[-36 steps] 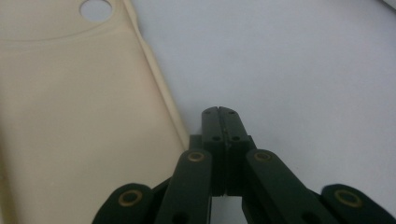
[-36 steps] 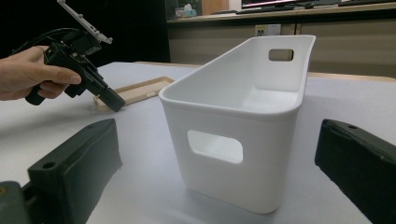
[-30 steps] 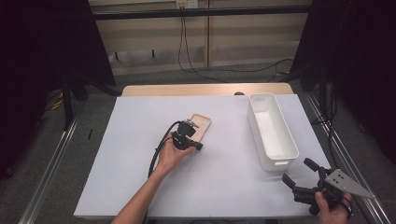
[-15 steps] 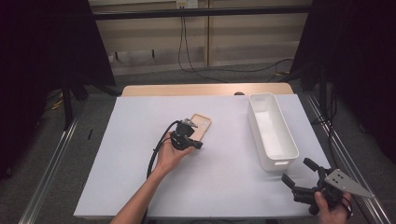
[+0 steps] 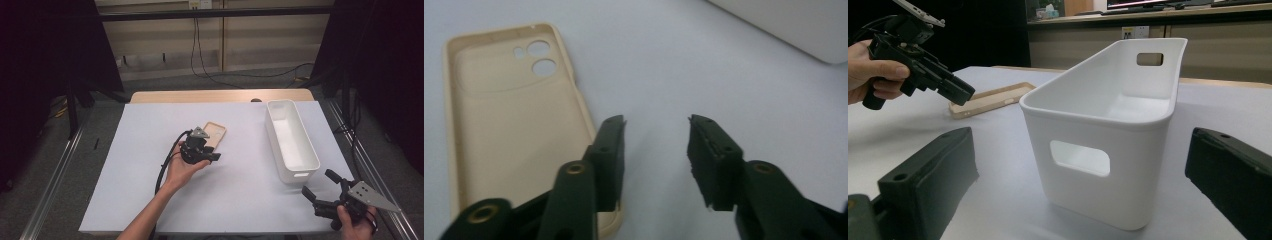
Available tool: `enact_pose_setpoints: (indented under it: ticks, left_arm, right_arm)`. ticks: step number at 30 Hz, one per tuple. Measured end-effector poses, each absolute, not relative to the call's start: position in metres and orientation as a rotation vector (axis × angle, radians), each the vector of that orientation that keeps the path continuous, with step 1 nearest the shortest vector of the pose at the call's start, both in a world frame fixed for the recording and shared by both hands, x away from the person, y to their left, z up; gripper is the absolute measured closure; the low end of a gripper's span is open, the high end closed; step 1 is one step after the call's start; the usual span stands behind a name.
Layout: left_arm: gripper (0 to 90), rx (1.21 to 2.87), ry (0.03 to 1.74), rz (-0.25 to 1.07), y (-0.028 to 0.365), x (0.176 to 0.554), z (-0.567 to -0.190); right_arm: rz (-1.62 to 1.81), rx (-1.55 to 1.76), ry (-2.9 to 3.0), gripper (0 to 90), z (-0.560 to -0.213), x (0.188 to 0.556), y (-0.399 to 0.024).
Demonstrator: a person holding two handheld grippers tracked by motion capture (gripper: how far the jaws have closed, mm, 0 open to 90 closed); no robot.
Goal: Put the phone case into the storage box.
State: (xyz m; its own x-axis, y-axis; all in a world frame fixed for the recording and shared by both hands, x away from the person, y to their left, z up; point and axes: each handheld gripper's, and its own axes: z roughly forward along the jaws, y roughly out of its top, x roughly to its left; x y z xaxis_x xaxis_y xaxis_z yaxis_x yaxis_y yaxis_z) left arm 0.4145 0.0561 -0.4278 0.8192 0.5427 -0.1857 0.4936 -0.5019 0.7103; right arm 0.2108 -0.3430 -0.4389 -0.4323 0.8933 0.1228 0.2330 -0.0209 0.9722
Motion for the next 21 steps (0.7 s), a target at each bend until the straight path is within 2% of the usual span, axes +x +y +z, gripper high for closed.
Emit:
enact_pose_setpoints:
  ticks: [2, 3, 4, 5, 6, 11, 13, 21]
  left_arm:
    - [47.2, 2.182, 0.752, 0.085, 0.058, 0.413, -0.426]
    - [47.2, 2.173, 0.755, 0.099, 0.058, 0.412, -0.425]
    - [42.2, 2.159, 0.766, 0.100, 0.059, 0.412, -0.423]
    - [30.9, 2.150, 0.773, 0.098, 0.060, 0.411, -0.423]
    - [30.9, 2.140, 0.780, 0.099, 0.061, 0.411, -0.421]
    - [14.0, 2.123, 0.761, 0.121, 0.065, 0.410, -0.417]
    - [9.4, 2.121, 0.760, 0.130, 0.067, 0.410, -0.417]
    - [5.7, 2.058, 0.783, 0.145, 0.080, 0.412, -0.410]
  right_arm:
    - [1.491, 1.181, 1.689, 0.0, -0.439, 0.211, -0.343]
    - [1.491, 1.181, 1.689, 0.0, -0.439, 0.211, -0.343]
    - [1.491, 1.181, 1.689, 0.0, -0.439, 0.211, -0.343]
    - [1.490, 1.182, 1.689, 0.0, -0.439, 0.211, -0.343]
    - [1.490, 1.182, 1.689, 0.0, -0.439, 0.211, -0.343]
    - [1.490, 1.180, 1.690, 0.0, -0.439, 0.211, -0.343]
    - [1.490, 1.180, 1.691, 0.0, -0.439, 0.211, -0.343]
    - [1.494, 1.182, 1.690, 0.0, -0.439, 0.211, -0.344]
